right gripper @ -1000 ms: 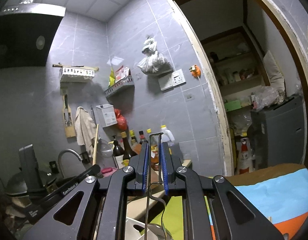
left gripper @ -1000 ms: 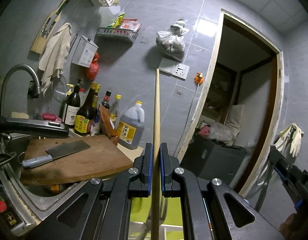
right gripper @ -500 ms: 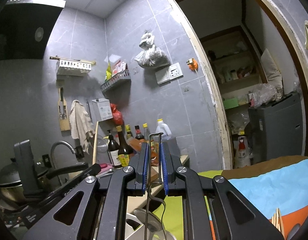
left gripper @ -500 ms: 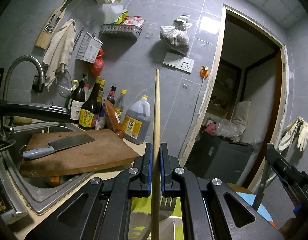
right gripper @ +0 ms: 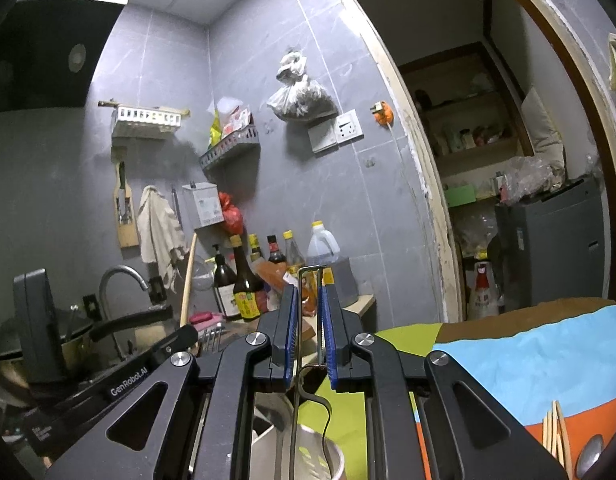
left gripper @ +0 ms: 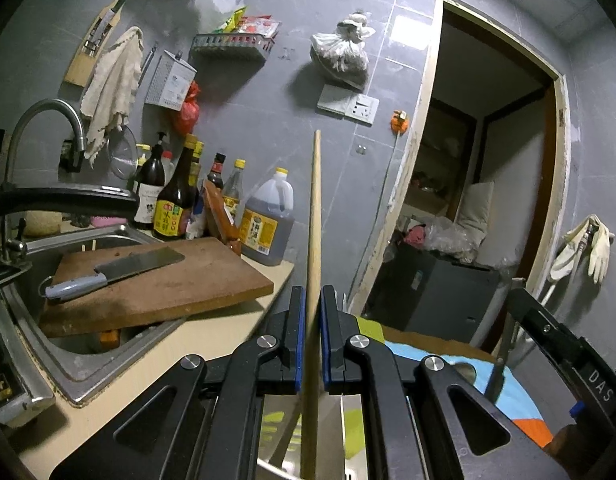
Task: Organize utensils
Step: 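Lift the chopstick with the left tool while the right tool carries the peeler to the caddy, then release the chopstick into the caddy with the left tool while the right tool drops the peeler in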
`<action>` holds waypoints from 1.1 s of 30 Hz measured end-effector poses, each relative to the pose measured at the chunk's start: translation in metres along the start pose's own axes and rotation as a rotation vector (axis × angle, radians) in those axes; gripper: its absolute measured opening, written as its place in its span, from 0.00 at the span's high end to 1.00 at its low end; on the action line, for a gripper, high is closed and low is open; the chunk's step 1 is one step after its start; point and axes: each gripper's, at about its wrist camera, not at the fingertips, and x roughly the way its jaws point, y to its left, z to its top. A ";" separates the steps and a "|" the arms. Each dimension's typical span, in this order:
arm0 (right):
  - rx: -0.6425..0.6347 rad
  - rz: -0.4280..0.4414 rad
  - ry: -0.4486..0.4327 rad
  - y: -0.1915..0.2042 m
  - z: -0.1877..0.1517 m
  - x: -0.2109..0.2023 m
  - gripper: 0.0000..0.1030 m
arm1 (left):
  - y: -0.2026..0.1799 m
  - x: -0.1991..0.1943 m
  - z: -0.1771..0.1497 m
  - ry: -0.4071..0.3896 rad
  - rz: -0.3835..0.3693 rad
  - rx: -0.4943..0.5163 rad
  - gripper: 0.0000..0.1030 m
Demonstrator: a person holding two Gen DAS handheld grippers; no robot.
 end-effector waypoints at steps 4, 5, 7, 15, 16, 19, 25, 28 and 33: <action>0.001 0.010 0.038 -0.001 -0.005 -0.002 0.89 | 0.001 0.000 -0.006 0.066 -0.024 -0.010 0.94; 0.000 0.012 0.050 -0.001 -0.007 -0.002 0.89 | 0.001 0.000 -0.008 0.076 -0.025 -0.012 0.94; -0.007 0.015 0.070 0.000 -0.010 -0.004 0.89 | 0.001 -0.003 -0.012 0.092 -0.030 -0.009 0.93; -0.013 0.028 0.135 0.000 -0.016 -0.013 0.77 | 0.001 -0.015 -0.015 0.118 -0.056 -0.027 0.83; -0.015 0.028 0.142 0.000 -0.016 -0.014 0.77 | 0.001 -0.017 -0.014 0.116 -0.058 -0.033 0.78; -0.017 0.025 0.148 -0.001 -0.014 -0.019 0.76 | 0.001 -0.024 -0.010 0.106 -0.071 -0.053 0.74; -0.003 0.004 0.113 -0.014 -0.002 -0.034 0.60 | -0.015 -0.036 -0.001 0.078 -0.107 -0.016 0.62; -0.004 -0.016 0.088 -0.021 0.006 -0.045 0.53 | -0.029 -0.041 0.002 0.061 -0.133 0.016 0.52; -0.032 -0.070 0.059 -0.035 0.022 -0.066 0.36 | -0.053 -0.047 0.004 0.048 -0.179 0.054 0.41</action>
